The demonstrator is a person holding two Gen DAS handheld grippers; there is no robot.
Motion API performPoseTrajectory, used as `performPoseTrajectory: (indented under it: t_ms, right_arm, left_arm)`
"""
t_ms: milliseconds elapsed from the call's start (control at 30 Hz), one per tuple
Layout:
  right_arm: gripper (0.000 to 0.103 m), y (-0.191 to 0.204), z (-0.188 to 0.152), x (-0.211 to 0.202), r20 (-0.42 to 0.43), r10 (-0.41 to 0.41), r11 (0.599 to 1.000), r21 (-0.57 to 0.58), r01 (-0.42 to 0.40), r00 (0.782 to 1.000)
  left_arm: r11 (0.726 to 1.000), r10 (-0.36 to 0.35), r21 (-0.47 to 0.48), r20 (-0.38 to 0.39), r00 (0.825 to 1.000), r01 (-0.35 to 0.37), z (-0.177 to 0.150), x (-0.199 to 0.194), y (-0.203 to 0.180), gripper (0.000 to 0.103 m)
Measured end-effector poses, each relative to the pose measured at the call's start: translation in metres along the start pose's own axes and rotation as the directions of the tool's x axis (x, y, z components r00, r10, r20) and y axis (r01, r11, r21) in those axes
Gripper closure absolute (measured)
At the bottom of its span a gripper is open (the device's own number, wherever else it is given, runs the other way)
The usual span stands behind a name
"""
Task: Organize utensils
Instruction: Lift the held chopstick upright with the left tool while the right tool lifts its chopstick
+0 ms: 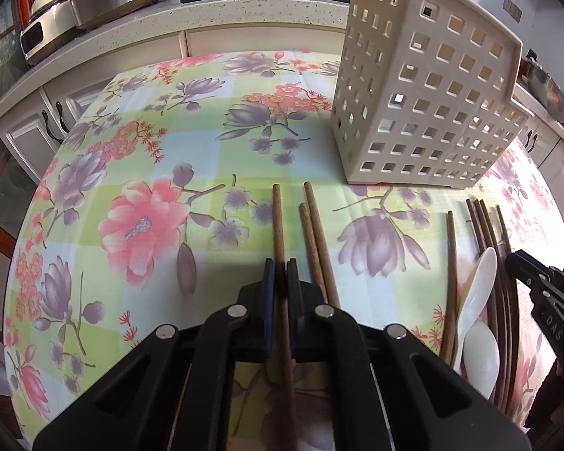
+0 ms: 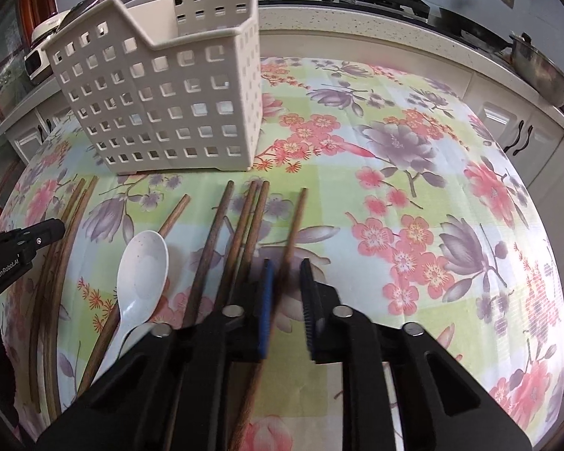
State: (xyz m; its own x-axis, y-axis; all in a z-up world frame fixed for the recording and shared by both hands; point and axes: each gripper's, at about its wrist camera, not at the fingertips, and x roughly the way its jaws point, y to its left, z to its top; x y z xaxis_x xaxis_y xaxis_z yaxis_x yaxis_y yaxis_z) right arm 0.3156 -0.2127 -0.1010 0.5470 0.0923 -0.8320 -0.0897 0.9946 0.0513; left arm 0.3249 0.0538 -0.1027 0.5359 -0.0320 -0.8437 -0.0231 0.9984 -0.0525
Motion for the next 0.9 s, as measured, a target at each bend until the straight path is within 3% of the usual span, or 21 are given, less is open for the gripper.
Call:
performPoseTrajectory:
  t_ms: [233, 433, 900]
  right_arm:
    - [0.093, -0.021, -0.001, -0.017, 0.079, 0.097, 0.993, 0.058, -0.101, 0.992]
    - [0.093, -0.028, -0.005, -0.055, 0.187, 0.134, 0.987, 0.066, -0.149, 0.973]
    - [0.093, -0.031, -0.028, -0.149, 0.403, 0.120, 0.991, 0.004, -0.133, 0.907]
  left_arm:
    - [0.999, -0.032, -0.025, 0.041, 0.999, 0.033, -0.005, -0.007, 0.007, 0.097]
    - [0.998, -0.052, -0.024, 0.138, 0.989, 0.056, -0.008, -0.047, 0.006, 0.097]
    - [0.998, -0.064, 0.035, 0.370, 0.927, 0.055, -0.040, -0.162, -0.015, 0.097]
